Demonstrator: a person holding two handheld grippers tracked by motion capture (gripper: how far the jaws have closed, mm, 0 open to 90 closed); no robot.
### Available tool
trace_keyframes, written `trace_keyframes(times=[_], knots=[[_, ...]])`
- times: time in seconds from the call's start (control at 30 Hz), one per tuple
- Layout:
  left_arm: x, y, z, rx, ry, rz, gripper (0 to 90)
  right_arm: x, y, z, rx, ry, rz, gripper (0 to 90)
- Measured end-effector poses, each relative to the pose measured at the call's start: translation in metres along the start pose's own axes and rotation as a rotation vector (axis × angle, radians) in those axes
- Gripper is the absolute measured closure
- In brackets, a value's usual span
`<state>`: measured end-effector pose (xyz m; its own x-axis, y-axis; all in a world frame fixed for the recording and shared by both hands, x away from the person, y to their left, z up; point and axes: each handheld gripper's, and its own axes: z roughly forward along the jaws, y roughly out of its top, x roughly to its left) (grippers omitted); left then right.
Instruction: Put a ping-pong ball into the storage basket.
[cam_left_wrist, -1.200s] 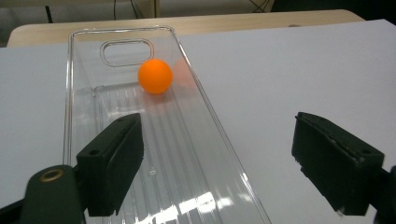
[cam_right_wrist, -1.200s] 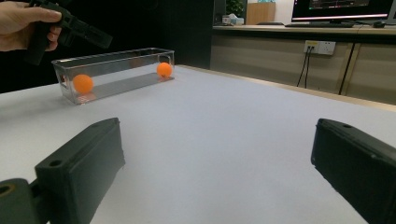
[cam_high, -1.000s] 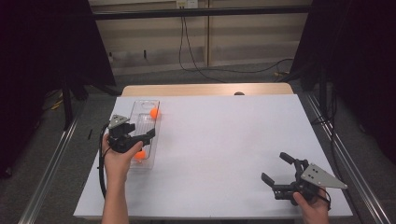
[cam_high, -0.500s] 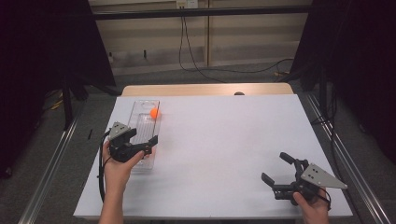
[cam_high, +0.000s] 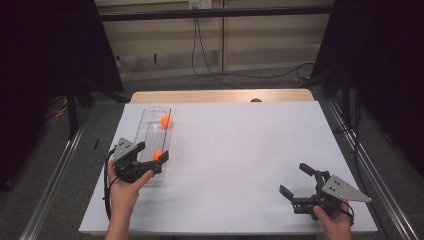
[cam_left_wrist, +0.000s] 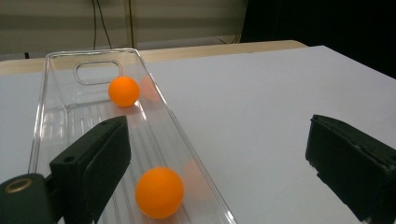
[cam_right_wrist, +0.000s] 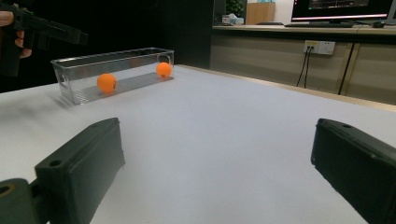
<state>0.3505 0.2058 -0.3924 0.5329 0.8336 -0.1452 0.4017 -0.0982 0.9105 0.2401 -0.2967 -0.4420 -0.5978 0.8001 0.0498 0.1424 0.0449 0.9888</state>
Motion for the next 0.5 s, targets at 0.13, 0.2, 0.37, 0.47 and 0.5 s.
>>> trace_keyframes(times=[0.13,0.2,0.37,0.47,0.5], knots=[[0.000,-0.005,-0.003,-0.012,0.002,0.020,5.9,0.000,0.000,0.000,0.001,0.000,-0.002,2.2],[0.000,-0.006,-0.004,-0.018,0.003,0.021,5.6,0.000,0.000,0.000,0.001,0.000,-0.001,2.3],[0.000,-0.011,-0.008,-0.039,0.000,0.026,4.6,0.000,0.000,0.000,0.002,0.000,-0.001,2.2],[0.000,-0.014,-0.009,-0.037,-0.007,0.030,4.4,0.000,0.000,0.000,0.002,0.000,-0.001,2.2],[0.000,-0.015,-0.009,-0.035,-0.009,0.032,4.2,0.000,0.000,0.000,0.002,0.000,-0.001,2.2]])
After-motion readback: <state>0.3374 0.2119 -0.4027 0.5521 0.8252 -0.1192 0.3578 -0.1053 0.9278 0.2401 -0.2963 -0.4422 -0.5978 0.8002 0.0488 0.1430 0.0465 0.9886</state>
